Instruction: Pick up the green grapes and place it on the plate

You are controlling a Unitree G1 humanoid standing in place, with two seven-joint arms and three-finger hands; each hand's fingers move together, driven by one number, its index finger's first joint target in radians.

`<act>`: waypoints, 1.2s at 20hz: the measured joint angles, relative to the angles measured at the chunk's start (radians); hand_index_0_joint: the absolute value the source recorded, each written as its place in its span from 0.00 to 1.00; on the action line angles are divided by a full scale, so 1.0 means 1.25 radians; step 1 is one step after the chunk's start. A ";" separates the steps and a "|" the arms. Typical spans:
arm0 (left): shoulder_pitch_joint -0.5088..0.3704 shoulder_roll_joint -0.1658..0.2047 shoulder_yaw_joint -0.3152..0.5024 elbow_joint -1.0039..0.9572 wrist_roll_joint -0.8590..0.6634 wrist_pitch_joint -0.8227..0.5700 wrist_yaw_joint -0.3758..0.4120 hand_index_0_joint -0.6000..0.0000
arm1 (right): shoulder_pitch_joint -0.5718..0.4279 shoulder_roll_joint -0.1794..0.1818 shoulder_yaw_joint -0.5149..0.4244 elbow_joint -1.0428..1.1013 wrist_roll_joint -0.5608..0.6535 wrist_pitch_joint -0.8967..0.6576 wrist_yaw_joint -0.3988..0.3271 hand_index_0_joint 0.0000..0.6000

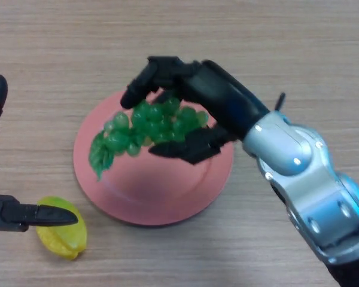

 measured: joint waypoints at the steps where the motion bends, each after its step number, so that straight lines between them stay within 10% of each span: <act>1: 0.003 -0.002 0.000 -0.005 0.000 0.000 0.000 1.00 | -0.015 0.000 0.002 0.015 -0.015 0.000 -0.005 1.00; 3: 0.014 -0.005 0.002 -0.007 0.000 -0.002 -0.002 1.00 | -0.041 0.000 0.020 0.028 -0.030 0.009 -0.017 0.92; 6: 0.017 -0.009 0.002 -0.007 0.000 -0.002 -0.002 1.00 | -0.058 0.000 0.025 0.035 -0.030 0.009 -0.017 0.25; 8: 0.020 -0.016 0.002 -0.012 0.000 -0.002 -0.002 1.00 | -0.069 0.000 0.027 0.039 -0.030 0.008 -0.027 0.00; 13: 0.024 -0.022 0.001 -0.017 0.000 -0.002 -0.002 1.00 | -0.015 0.000 0.008 -0.028 -0.029 0.007 -0.039 0.00; 19: 0.010 -0.015 0.002 -0.019 0.000 -0.002 -0.006 1.00 | 0.197 0.003 -0.207 -0.300 -0.027 0.047 0.062 0.00; 24: -0.020 0.003 -0.004 -0.018 0.001 -0.002 -0.007 1.00 | 0.402 0.002 -0.304 -0.405 0.124 0.044 0.036 0.00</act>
